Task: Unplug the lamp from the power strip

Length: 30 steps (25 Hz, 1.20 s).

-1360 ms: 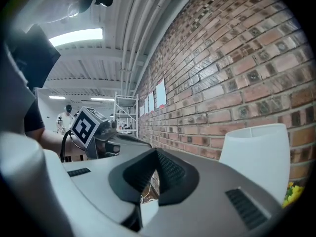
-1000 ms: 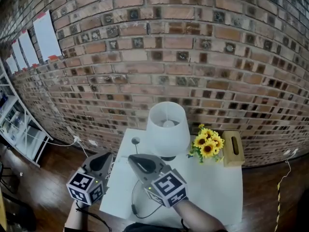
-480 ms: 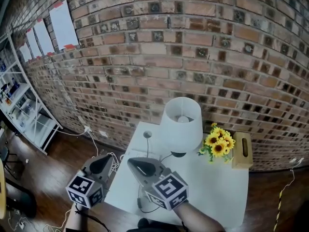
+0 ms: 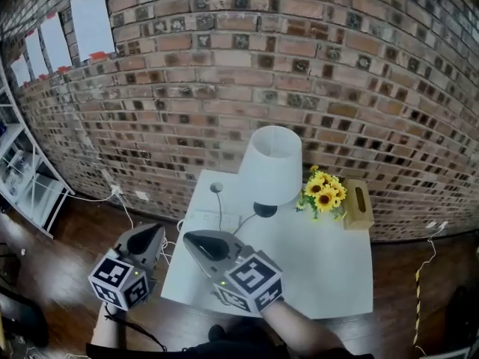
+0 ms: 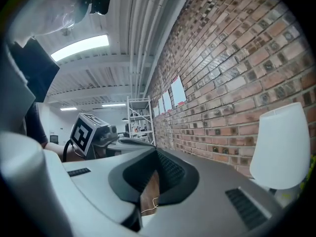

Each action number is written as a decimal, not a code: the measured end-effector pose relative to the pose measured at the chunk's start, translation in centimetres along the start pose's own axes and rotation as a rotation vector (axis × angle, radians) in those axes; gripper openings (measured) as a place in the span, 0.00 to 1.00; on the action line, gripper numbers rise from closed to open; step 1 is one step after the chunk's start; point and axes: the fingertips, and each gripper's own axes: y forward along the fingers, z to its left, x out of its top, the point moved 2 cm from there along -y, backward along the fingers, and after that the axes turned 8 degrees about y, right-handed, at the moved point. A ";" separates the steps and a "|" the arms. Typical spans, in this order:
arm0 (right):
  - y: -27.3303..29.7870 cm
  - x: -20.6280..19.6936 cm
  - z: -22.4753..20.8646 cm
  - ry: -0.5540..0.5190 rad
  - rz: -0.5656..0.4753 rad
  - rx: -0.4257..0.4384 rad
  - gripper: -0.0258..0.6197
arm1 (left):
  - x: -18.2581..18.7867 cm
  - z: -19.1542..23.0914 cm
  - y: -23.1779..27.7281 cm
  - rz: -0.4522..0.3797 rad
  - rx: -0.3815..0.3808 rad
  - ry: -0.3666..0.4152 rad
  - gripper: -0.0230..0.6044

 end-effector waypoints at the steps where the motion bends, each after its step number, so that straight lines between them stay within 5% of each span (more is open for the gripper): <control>1: 0.0 -0.1 0.4 0.002 0.001 -0.013 0.04 | -0.3 0.2 -0.3 -0.012 -0.010 -0.004 0.07; 21: -7.8 -3.4 2.4 -0.040 0.081 -0.368 0.04 | -1.5 -7.9 2.5 -0.131 -0.380 -0.127 0.07; 30: -12.6 -3.0 0.0 -0.007 0.014 -0.502 0.04 | -0.3 -10.5 4.1 -0.147 -0.448 -0.135 0.07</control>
